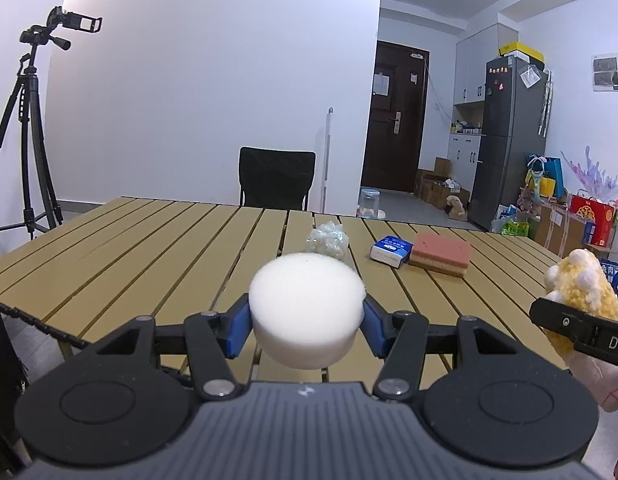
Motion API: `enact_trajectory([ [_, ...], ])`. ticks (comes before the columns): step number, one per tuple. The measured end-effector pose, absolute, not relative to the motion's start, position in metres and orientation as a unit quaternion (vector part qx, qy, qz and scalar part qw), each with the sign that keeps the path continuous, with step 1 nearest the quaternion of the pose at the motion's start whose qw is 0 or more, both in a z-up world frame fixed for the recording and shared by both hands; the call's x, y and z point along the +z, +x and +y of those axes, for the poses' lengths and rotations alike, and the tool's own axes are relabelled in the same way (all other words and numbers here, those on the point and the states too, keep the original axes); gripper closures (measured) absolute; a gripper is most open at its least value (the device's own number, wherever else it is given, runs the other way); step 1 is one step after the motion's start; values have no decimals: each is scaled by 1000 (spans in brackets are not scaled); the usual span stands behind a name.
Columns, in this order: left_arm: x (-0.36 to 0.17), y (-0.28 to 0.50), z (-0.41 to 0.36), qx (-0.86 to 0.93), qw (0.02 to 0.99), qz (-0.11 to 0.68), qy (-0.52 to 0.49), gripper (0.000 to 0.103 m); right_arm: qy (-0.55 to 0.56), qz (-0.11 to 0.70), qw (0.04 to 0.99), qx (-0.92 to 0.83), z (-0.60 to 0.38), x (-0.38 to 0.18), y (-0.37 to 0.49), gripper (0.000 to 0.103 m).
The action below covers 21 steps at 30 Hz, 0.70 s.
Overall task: Collect trash
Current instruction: 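Lift both held items and carry them over the black bin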
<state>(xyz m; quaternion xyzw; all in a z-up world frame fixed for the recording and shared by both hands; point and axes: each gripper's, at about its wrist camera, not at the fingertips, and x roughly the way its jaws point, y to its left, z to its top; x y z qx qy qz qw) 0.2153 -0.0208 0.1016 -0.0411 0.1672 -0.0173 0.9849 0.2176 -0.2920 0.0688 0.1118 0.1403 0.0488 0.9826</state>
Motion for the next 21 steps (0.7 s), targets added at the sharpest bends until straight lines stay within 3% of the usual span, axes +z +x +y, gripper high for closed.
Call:
enact_trajectory([
  [21,76,160,-10,-16,980,197,-26,47,50,189,978,75,-251,37,171,34],
])
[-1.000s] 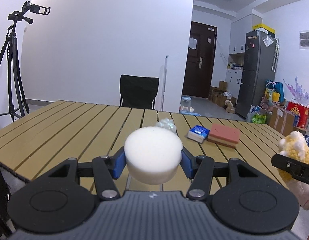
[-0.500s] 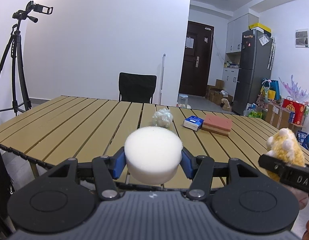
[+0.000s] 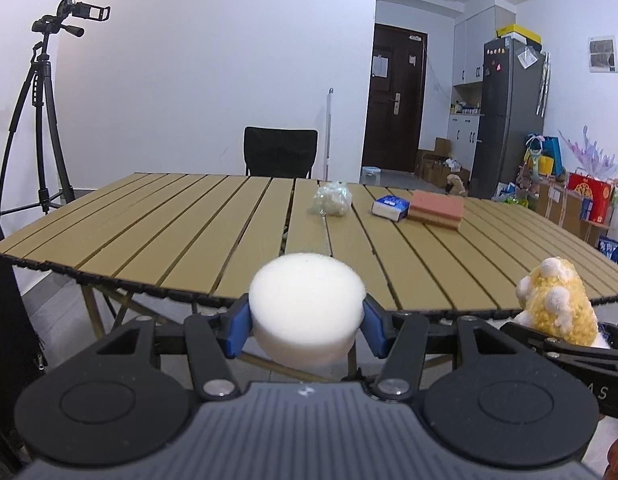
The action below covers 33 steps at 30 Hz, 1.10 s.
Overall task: Collect trash
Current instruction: 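Lift both held items and carry them over the black bin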
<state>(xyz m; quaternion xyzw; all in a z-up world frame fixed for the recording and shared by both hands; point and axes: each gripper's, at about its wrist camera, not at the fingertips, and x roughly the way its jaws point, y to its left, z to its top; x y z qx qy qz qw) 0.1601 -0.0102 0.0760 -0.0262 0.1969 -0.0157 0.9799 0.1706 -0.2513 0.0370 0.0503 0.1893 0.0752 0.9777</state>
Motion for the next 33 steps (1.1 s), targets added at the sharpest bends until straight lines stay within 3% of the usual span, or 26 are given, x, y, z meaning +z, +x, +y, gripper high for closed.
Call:
enact_trajectory([
  [17,21,140,-22,-15,961,274,42,47,15,285,955,83,-236,-25,147,34],
  [33,-57,154,-35,-39,901,427,70,47,20,417,905,84,-240,-100,158,34],
])
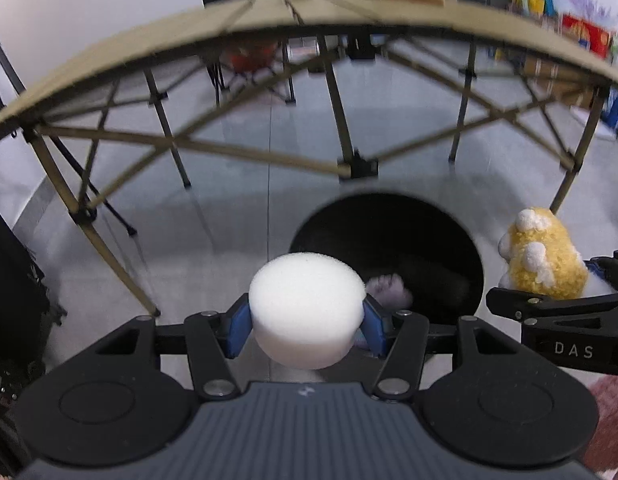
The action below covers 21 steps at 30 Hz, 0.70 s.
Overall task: Collect trash
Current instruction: 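Lift both held items and carry them over the black bin, then open the left tool over the bin to drop the foam cylinder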
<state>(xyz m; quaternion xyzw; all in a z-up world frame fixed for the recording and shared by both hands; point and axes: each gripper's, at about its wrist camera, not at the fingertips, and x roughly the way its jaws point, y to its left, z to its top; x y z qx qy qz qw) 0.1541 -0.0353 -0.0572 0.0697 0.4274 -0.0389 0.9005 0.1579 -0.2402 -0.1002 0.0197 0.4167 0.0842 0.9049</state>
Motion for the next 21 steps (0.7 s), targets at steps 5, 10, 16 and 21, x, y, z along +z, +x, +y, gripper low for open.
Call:
enact_trajectory([
  [5,-69,164,-38,-39,882,466,65,47,40,460,883,83,-245,-118,162,34],
  [10,-74,170,-38,-34,864,500,52,47,51,479,873,74,-250,-121,167,34],
  [16,-76,175,-36,-25,855,517,44,47,56,489,867,74,-249,-121,170,34],
  [21,-78,180,-34,-20,852,522,40,47,58,493,866,70,-252,-124,173,34],
])
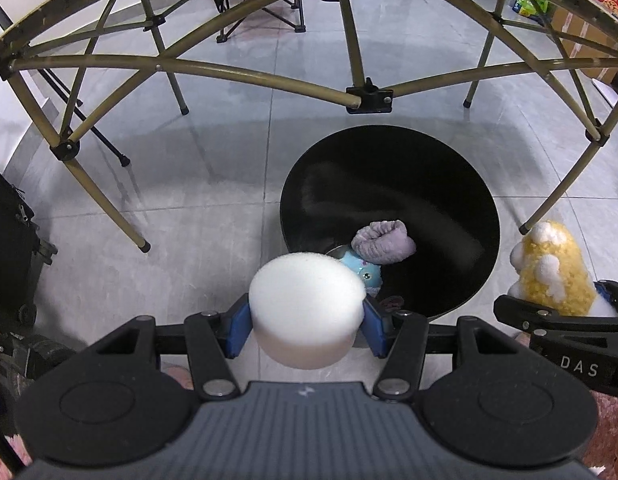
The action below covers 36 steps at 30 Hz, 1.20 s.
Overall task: Collect trash
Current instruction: 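Open the left tool over the bin to drop the foam cylinder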
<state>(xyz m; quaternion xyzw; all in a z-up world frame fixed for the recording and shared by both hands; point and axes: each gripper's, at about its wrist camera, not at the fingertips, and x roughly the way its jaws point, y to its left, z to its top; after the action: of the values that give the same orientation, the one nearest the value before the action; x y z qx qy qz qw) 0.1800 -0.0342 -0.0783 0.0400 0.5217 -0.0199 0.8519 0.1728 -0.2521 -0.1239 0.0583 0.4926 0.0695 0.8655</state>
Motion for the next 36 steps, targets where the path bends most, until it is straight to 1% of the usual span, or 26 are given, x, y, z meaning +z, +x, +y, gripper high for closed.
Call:
enact_trajectory([
  [8,-79,193,-38,-20,850,526,24,47,67,496,864,56,-262,-129,178,34],
  [36,-95,247,-113,-53,828,557,23,45,111,503,857,4,-323,-153,194,34],
])
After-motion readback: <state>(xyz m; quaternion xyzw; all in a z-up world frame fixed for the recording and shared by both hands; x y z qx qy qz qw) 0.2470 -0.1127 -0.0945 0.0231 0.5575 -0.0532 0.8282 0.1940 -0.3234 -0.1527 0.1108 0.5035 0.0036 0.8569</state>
